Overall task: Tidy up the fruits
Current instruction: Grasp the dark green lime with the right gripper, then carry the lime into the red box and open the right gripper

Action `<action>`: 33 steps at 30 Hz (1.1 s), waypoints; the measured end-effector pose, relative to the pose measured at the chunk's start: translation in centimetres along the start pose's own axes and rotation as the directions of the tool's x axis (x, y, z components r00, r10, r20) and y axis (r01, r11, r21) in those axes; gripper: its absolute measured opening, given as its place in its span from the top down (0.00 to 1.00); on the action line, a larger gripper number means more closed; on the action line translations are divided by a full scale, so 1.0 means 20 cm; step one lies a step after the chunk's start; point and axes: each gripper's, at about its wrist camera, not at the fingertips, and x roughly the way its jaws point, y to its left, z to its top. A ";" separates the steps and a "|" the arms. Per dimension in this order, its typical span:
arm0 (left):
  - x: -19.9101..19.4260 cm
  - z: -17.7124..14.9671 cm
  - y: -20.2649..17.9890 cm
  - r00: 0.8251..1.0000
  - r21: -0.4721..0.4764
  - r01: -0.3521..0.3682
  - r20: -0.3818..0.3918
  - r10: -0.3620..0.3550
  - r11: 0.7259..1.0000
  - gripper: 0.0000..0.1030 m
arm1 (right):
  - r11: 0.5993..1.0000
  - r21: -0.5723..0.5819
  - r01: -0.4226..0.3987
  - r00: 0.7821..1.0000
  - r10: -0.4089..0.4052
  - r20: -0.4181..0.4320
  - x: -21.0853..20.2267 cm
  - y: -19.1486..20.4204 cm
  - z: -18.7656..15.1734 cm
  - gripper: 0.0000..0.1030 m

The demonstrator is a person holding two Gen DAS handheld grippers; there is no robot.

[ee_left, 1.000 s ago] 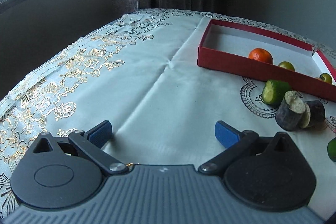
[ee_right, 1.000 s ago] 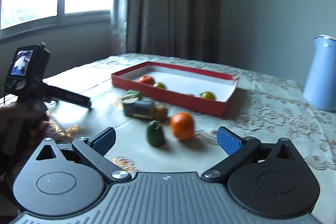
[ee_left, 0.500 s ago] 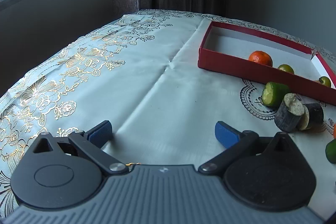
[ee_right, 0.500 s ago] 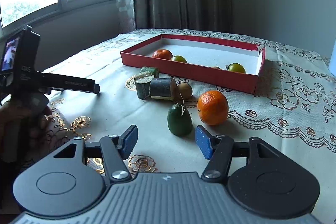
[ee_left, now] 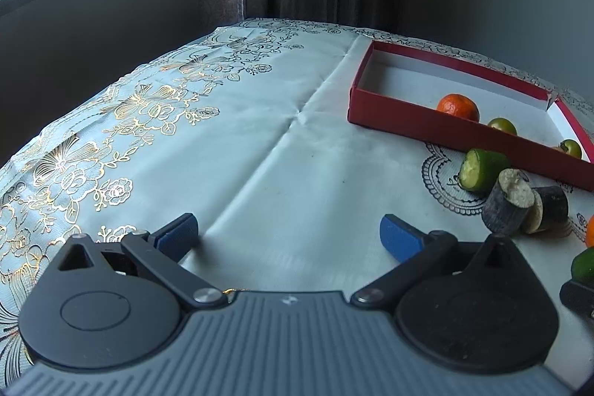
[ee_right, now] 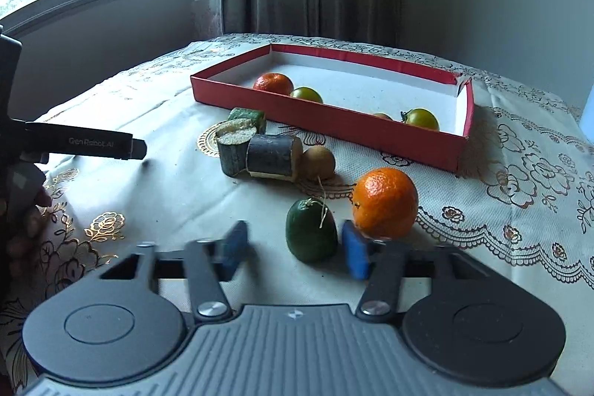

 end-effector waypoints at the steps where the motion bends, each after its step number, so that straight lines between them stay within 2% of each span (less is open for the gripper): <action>1: 0.00 0.00 0.00 1.000 0.000 0.000 0.000 0.000 1.000 0.00 | 1.000 0.006 0.014 1.000 -0.014 0.005 0.00 -0.01 0.00 0.72; 7: 0.00 0.00 0.00 1.000 0.000 0.000 0.000 0.000 1.000 0.00 | 0.999 0.029 -0.024 1.000 0.024 0.018 -0.03 -0.02 0.01 0.73; 12: 0.00 0.00 0.00 1.000 0.000 -0.002 0.001 0.002 1.000 0.00 | 0.997 0.000 -0.076 0.988 0.075 0.134 -0.21 0.01 0.12 0.72; 14: 0.00 0.00 0.00 1.000 0.000 -0.002 0.001 0.002 1.000 0.00 | 0.999 0.005 -0.045 0.982 0.043 0.185 -0.24 -0.04 0.22 0.72; 16: 0.00 0.00 0.00 1.000 0.000 -0.002 0.002 0.002 1.000 0.00 | 0.999 0.050 -0.018 0.980 0.008 0.199 -0.20 -0.13 0.33 0.72; 20: 0.00 0.00 0.00 1.000 0.005 -0.002 0.006 0.002 1.000 0.00 | 0.993 0.118 0.012 0.994 -0.025 0.106 0.05 -0.30 0.51 0.72; 23: -0.01 0.00 0.00 1.000 0.007 -0.001 0.009 0.001 1.000 0.00 | 0.990 0.139 0.027 0.999 -0.032 0.036 0.24 -0.34 0.56 0.72; 28: -0.01 0.00 0.00 1.000 0.005 0.010 0.008 -0.010 1.000 0.00 | 0.993 0.103 0.060 0.998 -0.058 -0.023 0.45 -0.29 0.57 0.72; 33: -0.01 0.00 0.01 1.000 0.002 0.016 0.009 -0.016 1.000 0.00 | 0.993 0.060 0.100 0.993 -0.095 -0.076 0.51 -0.24 0.56 0.71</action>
